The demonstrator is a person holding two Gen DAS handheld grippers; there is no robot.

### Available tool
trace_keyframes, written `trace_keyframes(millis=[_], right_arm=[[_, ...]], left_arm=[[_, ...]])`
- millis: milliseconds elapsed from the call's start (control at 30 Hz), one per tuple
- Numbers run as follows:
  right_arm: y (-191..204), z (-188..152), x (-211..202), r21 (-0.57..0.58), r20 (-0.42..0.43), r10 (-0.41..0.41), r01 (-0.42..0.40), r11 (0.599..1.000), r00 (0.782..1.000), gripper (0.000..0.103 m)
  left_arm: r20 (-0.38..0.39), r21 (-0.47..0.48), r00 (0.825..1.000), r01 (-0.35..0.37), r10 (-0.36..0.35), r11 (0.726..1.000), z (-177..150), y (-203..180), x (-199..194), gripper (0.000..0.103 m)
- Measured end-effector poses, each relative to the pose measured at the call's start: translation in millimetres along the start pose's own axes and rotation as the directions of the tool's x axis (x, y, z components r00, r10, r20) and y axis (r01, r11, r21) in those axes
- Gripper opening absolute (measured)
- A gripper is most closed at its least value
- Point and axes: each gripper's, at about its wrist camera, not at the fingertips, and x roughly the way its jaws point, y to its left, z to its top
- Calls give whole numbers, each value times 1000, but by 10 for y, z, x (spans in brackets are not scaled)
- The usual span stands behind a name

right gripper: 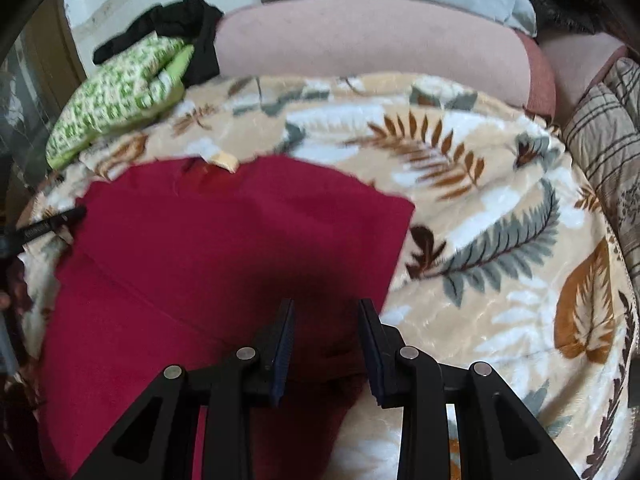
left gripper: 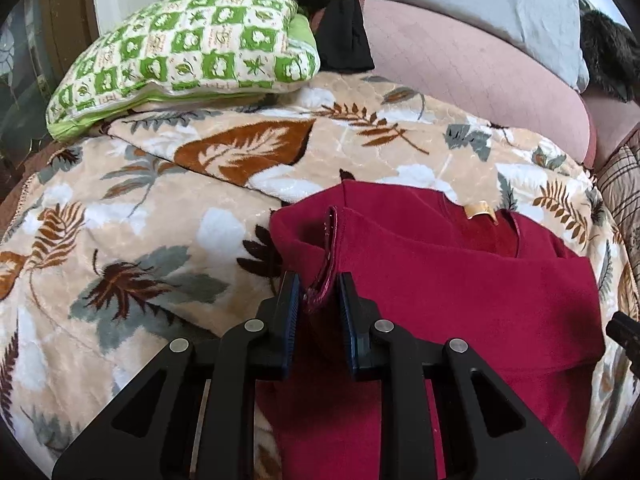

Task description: Fold small clothes

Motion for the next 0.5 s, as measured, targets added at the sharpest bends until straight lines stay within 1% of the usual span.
trace_keyframes(millis=[133,200,300,400,433,467,500], right_arm=[[213,86,-52,-14,47,36,-35,999,998,35],[310,98,50,-34,33,34,-33,999,999,37],[364,71,243,-50,0,19,-19,999,1000,37],[314,11,468,-46,-41,-32,30,998,999,37],[277,-12,531,-40,-54,-47,45,998,997,37],[221,-36,587,-23,-57,-28,27,999,998,37],[193,-42,583,-13,-48,-16,15,1000,999,37]], left_arm=[[26,1,1000,2,-2,1000,0,1,-117,19],[19,5,1000,0,-1,1000,-1,-9,-93,19],[4,12,1000,-11,11,1000,-28,-23,4,19],[-23,7,1000,-14,14,1000,-64,-26,136,20],[-36,5,999,-15,15,1000,-77,-26,187,22],[-49,2,999,-18,18,1000,-91,-25,246,29],[-55,1,998,-20,20,1000,-100,-21,277,34]])
